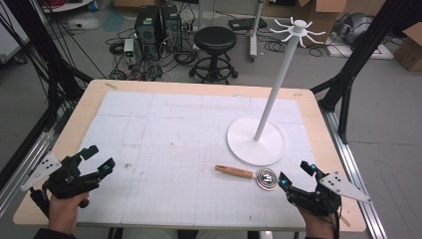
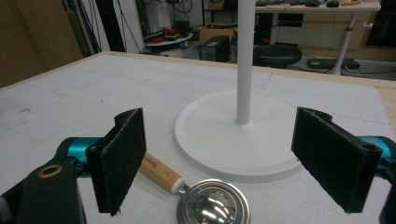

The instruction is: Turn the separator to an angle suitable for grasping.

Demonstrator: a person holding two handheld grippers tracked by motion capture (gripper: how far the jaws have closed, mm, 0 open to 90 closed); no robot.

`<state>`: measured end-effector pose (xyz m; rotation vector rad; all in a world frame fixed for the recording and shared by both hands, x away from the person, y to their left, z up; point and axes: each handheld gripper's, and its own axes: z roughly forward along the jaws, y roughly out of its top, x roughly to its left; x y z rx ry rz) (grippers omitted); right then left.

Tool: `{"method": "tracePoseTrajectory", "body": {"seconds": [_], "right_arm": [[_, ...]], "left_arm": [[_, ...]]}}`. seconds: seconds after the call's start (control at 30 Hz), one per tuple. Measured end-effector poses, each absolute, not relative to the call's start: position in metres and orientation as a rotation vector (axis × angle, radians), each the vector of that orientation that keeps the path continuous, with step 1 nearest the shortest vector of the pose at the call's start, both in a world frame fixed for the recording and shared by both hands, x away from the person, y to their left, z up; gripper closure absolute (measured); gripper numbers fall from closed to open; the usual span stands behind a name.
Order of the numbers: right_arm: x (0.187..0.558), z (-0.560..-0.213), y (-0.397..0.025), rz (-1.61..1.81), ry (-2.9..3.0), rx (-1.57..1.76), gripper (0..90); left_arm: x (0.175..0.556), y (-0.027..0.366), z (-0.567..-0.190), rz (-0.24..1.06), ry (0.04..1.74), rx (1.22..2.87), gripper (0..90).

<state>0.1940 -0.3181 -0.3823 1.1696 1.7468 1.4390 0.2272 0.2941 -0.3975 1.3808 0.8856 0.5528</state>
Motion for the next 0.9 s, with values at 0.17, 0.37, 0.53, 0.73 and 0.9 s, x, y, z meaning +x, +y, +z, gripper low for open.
{"method": "tracePoseTrajectory", "body": {"seconds": [0.17,0.37,0.53,0.73,0.9], "right_arm": [[0.197,-0.384,-0.315,1.445,1.766,1.168,16.6],[0.201,-0.385,-0.299,1.475,1.821,1.121,23.2],[0.213,-0.391,-0.28,1.521,1.961,1.074,44.0],[0.242,-0.416,-0.239,1.385,2.313,1.016,80.6],[0.256,-0.426,-0.218,1.309,2.413,0.986,86.9]], "left_arm": [[0.228,0.295,-0.399,0.551,0.901,1.377,17.1],[0.227,0.294,-0.398,0.555,0.89,1.386,17.2],[0.228,0.293,-0.399,0.55,0.895,1.396,17.4],[0.229,0.292,-0.4,0.54,0.892,1.413,17.4],[0.229,0.291,-0.401,0.535,0.891,1.42,17.4]]}}
